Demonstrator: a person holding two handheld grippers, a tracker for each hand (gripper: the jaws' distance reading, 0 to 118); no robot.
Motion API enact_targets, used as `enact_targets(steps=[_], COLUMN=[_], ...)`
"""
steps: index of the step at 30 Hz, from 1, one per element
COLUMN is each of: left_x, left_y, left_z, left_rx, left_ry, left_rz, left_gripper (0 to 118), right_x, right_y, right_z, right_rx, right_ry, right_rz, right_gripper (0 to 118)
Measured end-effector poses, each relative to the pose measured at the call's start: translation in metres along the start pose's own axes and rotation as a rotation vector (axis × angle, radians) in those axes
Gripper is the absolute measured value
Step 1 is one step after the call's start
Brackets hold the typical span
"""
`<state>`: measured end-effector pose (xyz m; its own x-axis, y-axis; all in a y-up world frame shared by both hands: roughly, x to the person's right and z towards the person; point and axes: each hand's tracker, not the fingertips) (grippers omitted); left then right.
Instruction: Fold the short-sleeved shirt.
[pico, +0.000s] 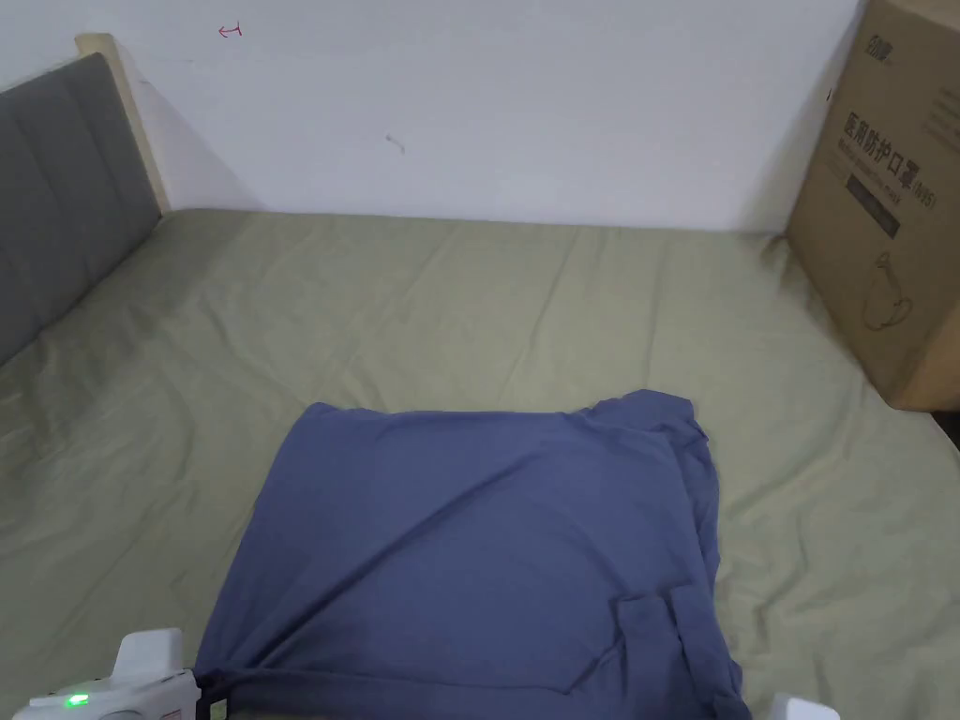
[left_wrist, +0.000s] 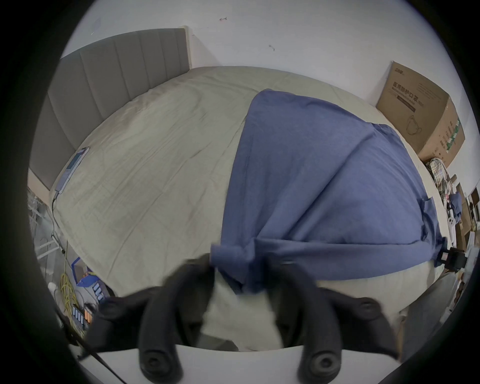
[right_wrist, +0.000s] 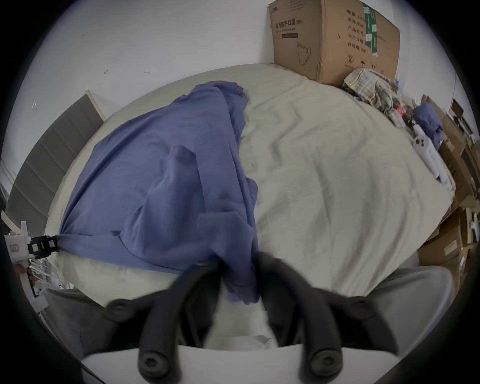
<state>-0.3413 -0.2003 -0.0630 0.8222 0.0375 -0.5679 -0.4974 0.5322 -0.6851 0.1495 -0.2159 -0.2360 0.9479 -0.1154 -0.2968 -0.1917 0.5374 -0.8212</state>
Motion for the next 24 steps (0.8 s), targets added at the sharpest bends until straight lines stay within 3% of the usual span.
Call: enact_targets(steps=[2,5,14,17,18,20,21,22,24], left_x=[0.001,0.009,0.058,0.073,0.078,0.085,0.087,0.088,0.089], left_y=[0.008,0.028,0.091,0.099,0.101,0.102,0.102,0.101,0.102], left_z=[0.015,0.053,0.162,0.18,0.182,0.185,0.185,0.186,0.184], left_rx=[0.007,0.165,0.655,0.792,0.829,0.857,0.857,0.861,0.863], left_ry=[-0.045,-0.142,-0.145,-0.102,-0.073,-0.04,-0.042,-0.048,-0.055], left_rz=[0.033,0.078,0.027,-0.006,-0.043,-0.09,-0.106,-0.111,-0.106], left_gripper=[76,94,94,83,69,36,12,3,0], right_x=[-0.007,-0.017,-0.053,-0.064,-0.068,-0.073,-0.074,-0.076,-0.077], right_y=[0.01,0.037,0.116,0.127,0.128,0.128,0.13,0.129,0.127], right_z=[0.019,0.055,0.167,0.188,0.193,0.198,0.198,0.199,0.199], right_rx=[0.055,0.223,0.674,0.777,0.806,0.831,0.843,0.855,0.866], right_ry=[-0.027,-0.027,0.007,-0.028,-0.045,-0.06,-0.068,-0.083,-0.087], right_rz=[0.042,0.071,0.099,0.134,0.146,0.158,0.164,0.166,0.176], right_gripper=[68,82,81,77,70,44,19,3,0])
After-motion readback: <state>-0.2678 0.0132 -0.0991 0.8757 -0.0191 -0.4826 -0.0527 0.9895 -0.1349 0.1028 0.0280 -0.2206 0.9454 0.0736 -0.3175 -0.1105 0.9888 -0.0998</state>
